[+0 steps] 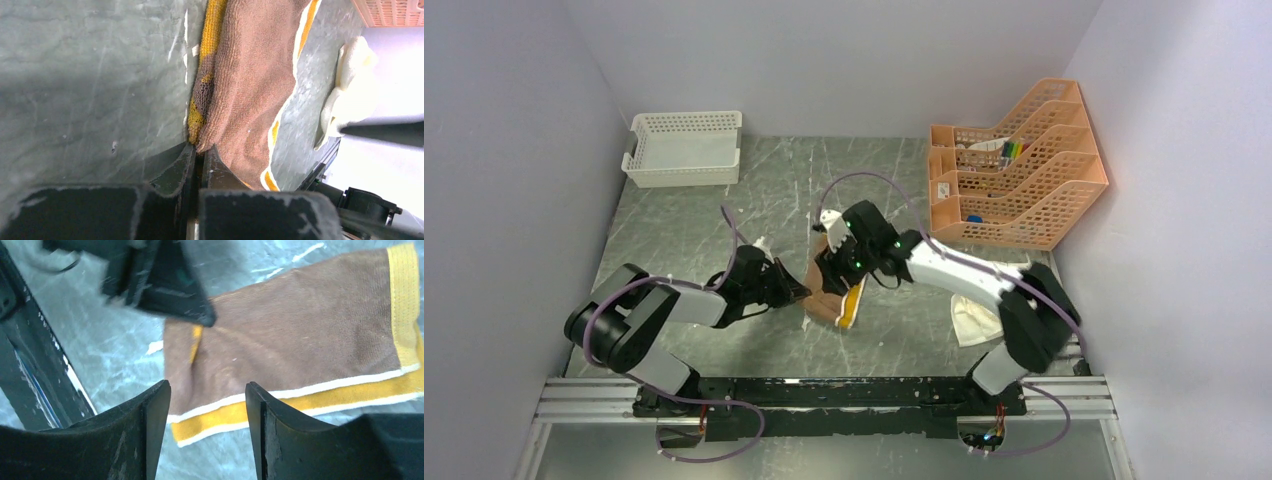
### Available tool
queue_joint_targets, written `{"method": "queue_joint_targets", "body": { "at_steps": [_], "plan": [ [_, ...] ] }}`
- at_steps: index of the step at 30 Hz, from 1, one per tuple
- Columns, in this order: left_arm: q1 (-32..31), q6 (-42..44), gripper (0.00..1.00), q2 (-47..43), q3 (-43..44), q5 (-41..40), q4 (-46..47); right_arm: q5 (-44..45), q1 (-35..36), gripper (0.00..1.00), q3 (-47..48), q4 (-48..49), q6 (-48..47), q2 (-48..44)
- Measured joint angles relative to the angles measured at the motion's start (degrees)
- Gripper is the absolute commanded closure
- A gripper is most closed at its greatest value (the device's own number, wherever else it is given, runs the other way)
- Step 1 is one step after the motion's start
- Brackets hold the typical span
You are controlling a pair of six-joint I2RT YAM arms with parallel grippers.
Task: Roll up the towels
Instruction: Roll the towel at the center of the board.
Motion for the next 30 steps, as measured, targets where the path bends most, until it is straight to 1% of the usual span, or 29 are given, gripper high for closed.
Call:
{"method": "queue_joint_targets", "body": {
  "at_steps": [1, 4, 7, 12, 16, 19, 20, 21, 22, 23, 24, 25, 26, 27, 28, 29, 30],
  "plan": [
    [0.11, 0.22, 0.93, 0.57, 0.44, 0.59, 0.04, 2.99, 1.99, 0.42, -2.40, 1.11, -2.05, -4.35],
    [0.39, 0.61, 0.93, 1.70, 1.20, 1.81, 0.11, 6.97, 6.69, 0.41, -8.98, 4.72, -6.36, -13.22],
    [0.46, 0.92, 0.93, 2.40, 2.01, 2.62, 0.04, 9.16, 9.62, 0.44, -13.99, 6.38, -9.46, -17.49],
    [0.46, 1.84, 0.93, 2.93, 3.04, 3.34, -0.96, 11.39, 10.99, 0.49, -14.60, 7.10, -10.99, -13.05],
    [0.46, 2.36, 0.93, 2.60, 3.30, 3.32, -1.86, 10.03, 11.67, 0.53, -12.83, 7.39, -8.94, -5.88],
    [0.46, 2.56, 0.93, 2.16, 3.30, 3.23, -2.60, 8.39, 11.74, 0.57, -11.39, 7.39, -6.71, -2.25],
    [0.46, 2.67, 0.93, 2.05, 3.30, 3.21, -2.78, 7.69, 11.74, 0.60, -11.04, 7.43, -5.84, -1.49],
    [0.46, 2.78, 0.93, 1.95, 3.30, 3.19, -2.97, 6.99, 11.72, 0.66, -10.64, 7.43, -5.11, -0.94],
    [0.46, 2.86, 0.93, 1.79, 3.30, 3.19, -3.21, 6.34, 11.74, 0.77, -10.19, 7.43, -4.46, -0.37],
    [0.46, 2.91, 0.93, 1.66, 3.30, 3.17, -3.43, 5.79, 11.74, 0.95, -9.60, 7.41, -3.85, 0.26],
    [0.46, 3.02, 0.93, 1.53, 3.30, 3.17, -3.65, 5.40, 11.72, 1.00, -9.03, 7.37, -3.45, 0.85],
    [0.48, 3.13, 0.93, 1.38, 3.30, 3.15, -3.91, 4.74, 11.61, 1.00, -8.15, 7.30, -2.67, 1.77],
    [0.50, 3.26, 0.90, 1.16, 3.30, 3.15, -4.33, 3.85, 11.28, 1.00, -7.28, 7.13, -1.86, 2.84],
    [0.52, 3.30, 0.81, 0.81, 3.32, 3.04, -4.87, 2.71, 10.93, 1.00, -6.51, 6.91, -1.33, 3.89],
    [0.55, 3.37, 0.67, 0.22, 3.39, 2.73, -5.88, 1.64, 10.62, 1.00, -6.03, 6.73, -0.85, 4.66],
    [0.57, 3.56, 0.49, -0.70, 3.41, 2.19, -7.37, -0.15, 9.99, 1.00, -5.55, 6.64, -0.35, 5.70],
    [0.61, 3.63, 0.12, -1.92, 3.54, 1.36, -9.16, -1.31, 9.44, 1.00, -5.49, 6.62, 0.00, 6.16]
  ]
}}
